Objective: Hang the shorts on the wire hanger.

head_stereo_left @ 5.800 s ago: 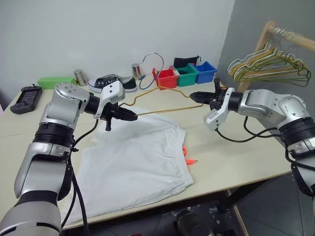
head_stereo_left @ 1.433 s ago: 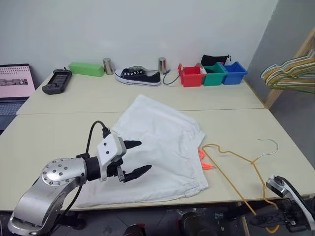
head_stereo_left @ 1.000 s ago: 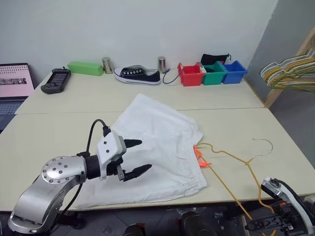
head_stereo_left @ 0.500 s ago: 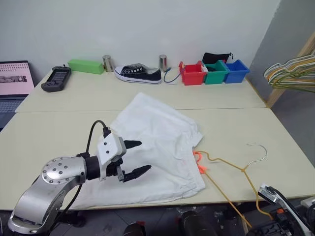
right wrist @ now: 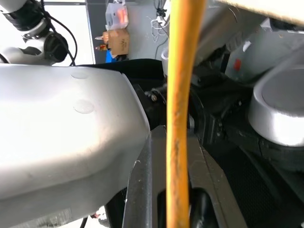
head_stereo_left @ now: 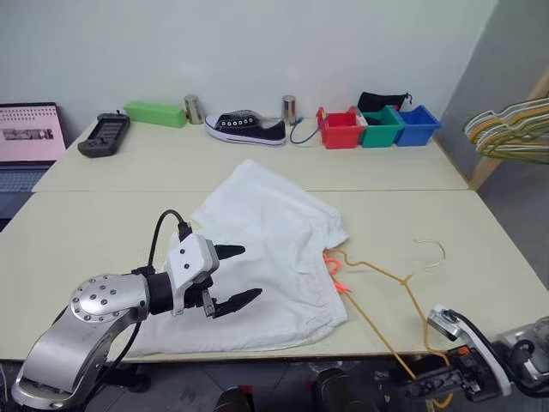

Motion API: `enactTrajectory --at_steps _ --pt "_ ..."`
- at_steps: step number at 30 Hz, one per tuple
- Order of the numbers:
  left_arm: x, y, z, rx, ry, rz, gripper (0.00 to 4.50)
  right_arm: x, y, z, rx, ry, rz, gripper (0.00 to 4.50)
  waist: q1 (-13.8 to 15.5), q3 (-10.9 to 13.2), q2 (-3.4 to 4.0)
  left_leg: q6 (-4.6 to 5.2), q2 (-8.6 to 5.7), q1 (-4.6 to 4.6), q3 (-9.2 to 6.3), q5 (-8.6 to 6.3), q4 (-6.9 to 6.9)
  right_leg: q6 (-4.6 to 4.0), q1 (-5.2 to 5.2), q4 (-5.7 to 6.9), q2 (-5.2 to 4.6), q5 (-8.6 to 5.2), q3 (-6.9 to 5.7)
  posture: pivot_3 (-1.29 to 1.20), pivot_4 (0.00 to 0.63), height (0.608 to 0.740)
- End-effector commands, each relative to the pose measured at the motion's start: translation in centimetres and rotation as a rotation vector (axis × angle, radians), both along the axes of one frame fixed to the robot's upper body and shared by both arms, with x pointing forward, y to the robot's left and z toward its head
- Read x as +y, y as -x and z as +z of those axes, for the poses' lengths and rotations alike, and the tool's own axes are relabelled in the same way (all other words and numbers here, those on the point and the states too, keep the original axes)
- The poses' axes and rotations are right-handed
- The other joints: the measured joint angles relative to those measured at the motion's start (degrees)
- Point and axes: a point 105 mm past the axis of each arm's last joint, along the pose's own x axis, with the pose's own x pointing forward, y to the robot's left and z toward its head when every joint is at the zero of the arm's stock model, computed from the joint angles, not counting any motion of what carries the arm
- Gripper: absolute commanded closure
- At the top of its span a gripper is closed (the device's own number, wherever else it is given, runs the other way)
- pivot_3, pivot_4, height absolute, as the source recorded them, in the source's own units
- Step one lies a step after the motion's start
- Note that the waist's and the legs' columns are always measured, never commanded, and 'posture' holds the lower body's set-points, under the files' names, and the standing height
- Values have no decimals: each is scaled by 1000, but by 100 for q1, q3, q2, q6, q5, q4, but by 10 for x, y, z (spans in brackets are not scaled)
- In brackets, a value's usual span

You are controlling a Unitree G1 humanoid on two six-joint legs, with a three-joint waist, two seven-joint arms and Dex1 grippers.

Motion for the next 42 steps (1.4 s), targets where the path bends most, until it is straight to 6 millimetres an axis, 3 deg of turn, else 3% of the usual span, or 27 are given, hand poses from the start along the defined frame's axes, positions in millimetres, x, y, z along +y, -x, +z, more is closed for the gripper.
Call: enactTrajectory --at_steps 1,6,10,12,18,23,30,35,42 --pt "2 -1 9 -53 -19 -6 56 -2 -9 8 -62 0 2 4500 9 0 0 0 0 -2 0 0 0 0 -1 0 0 0 -1 -146 60 740" --pt "0 -2 10 -61 -23 -17 56 -1 -14 15 -84 -14 10 4500 7 -1 0 0 1 -4 4 0 0 1 -6 3 1 1 2 -148 53 740" --pt "1 -4 12 -65 -26 -19 56 4 -15 9 -370 67 188 4500 9 -2 1 0 1 -3 4 0 0 1 -9 9 1 1 1 -150 53 740" --pt "1 -3 12 -64 -27 -21 56 -3 -22 -5 -538 178 286 4500 6 -4 2 0 2 -3 5 0 0 1 -11 9 1 1 1 -150 53 740" --pt "1 -5 11 -63 -30 -25 56 -5 -31 -7 -654 217 388 4500 -18 -5 1 0 4 -2 14 0 2 5 -12 11 -1 3 6 -164 53 740" --pt "1 -8 12 -70 -30 -26 56 -7 -26 -10 -600 234 416 4500 -16 -6 0 0 4 -1 13 0 2 5 -11 15 0 3 4 -161 55 740" --pt "1 -6 9 -66 -27 -10 56 -34 3 -1 -296 228 358 4500 -14 -8 5 0 3 -1 15 0 4 22 -6 17 -1 12 7 -161 58 740" --pt "0 -5 9 -68 -22 -5 56 -44 5 -7 -230 257 275 4500 -18 -8 4 0 5 3 16 0 5 5 -7 17 0 3 8 -161 61 740" --pt "0 -6 9 -68 -21 -6 56 -30 15 3 -210 179 299 4500 -18 -9 6 0 5 8 21 0 8 9 -8 20 -1 5 12 -166 68 740"
